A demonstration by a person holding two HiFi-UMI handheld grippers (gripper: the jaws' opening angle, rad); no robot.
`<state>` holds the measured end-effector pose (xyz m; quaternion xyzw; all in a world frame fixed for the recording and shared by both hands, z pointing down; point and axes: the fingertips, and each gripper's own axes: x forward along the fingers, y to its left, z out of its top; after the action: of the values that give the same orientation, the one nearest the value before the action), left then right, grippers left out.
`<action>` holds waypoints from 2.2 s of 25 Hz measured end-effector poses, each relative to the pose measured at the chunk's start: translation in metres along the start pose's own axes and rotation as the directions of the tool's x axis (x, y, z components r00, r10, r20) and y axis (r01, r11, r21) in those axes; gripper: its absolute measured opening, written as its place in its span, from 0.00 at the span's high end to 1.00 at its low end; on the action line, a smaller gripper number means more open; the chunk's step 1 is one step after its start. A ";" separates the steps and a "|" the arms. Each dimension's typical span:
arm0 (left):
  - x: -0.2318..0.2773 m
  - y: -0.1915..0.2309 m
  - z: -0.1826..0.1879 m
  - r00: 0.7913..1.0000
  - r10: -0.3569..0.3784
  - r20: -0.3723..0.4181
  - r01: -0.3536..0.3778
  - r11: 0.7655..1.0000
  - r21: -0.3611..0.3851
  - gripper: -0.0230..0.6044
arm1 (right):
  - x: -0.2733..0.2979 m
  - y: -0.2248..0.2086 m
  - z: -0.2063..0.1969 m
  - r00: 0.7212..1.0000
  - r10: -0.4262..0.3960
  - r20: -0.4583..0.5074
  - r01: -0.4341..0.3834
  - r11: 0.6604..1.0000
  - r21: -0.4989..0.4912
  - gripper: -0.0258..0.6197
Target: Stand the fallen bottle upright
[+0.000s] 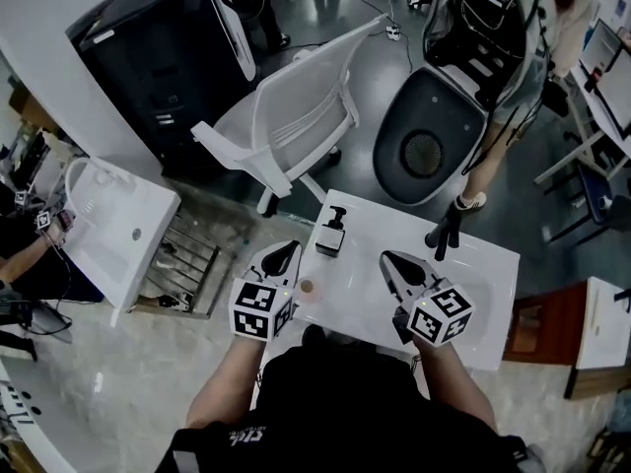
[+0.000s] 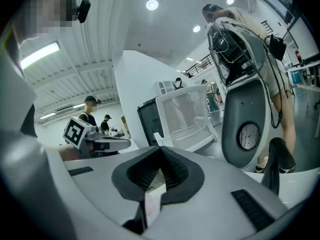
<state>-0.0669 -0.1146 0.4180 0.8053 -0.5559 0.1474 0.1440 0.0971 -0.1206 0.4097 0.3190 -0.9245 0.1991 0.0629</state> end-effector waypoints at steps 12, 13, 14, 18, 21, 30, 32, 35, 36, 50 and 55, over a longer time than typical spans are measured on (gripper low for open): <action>0.002 0.067 -0.012 0.996 -0.092 0.014 0.092 0.995 -0.037 0.95 | 0.077 0.036 0.000 0.998 -0.054 -0.042 0.053 0.998 -0.025 0.94; 0.004 0.069 -0.016 0.995 -0.098 0.010 0.098 0.994 -0.043 0.95 | 0.080 0.035 -0.003 0.997 -0.060 -0.053 0.059 0.998 -0.018 0.94; 0.006 0.070 -0.019 0.995 -0.103 0.005 0.103 0.993 -0.050 0.95 | 0.082 0.035 -0.007 0.996 -0.064 -0.064 0.063 0.998 -0.012 0.94; 0.016 0.076 -0.030 0.994 -0.111 -0.009 0.110 0.991 -0.077 0.95 | 0.093 0.028 -0.016 0.992 -0.068 -0.105 0.068 0.998 -0.007 0.94; 0.026 0.079 -0.037 0.994 -0.110 -0.020 0.107 0.990 -0.095 0.95 | 0.103 0.017 -0.024 0.989 -0.067 -0.131 0.068 0.998 -0.002 0.94; 0.077 0.079 -0.059 0.989 -0.105 -0.104 0.095 0.990 -0.101 0.95 | 0.134 -0.031 -0.043 0.981 -0.067 -0.184 0.074 0.997 0.034 0.92; 0.090 0.078 -0.063 0.986 -0.110 -0.125 0.098 0.990 -0.098 0.95 | 0.141 -0.047 -0.049 0.977 -0.068 -0.204 0.080 0.996 0.048 0.91; 0.112 0.074 -0.075 0.975 -0.137 -0.172 0.124 0.989 -0.086 0.95 | 0.162 -0.073 -0.058 0.971 -0.084 -0.224 0.102 0.992 0.069 0.88; 0.119 0.073 -0.078 0.971 -0.148 -0.186 0.135 0.987 -0.082 0.95 | 0.169 -0.081 -0.061 0.969 -0.090 -0.230 0.109 0.991 0.074 0.87; 0.171 0.044 -0.131 0.899 -0.275 -0.340 0.269 0.961 -0.065 0.80 | 0.234 -0.137 -0.127 0.915 -0.048 -0.401 0.131 0.975 0.181 0.68; 0.178 0.046 -0.138 0.891 -0.287 -0.353 0.275 0.958 -0.085 0.78 | 0.246 -0.147 -0.141 0.884 -0.073 -0.461 0.160 0.975 0.153 0.68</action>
<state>-0.0609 -0.2272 0.6183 0.8339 -0.3999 0.2614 0.2765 -0.0082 -0.3073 0.6463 0.3236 -0.8406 0.3496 0.2579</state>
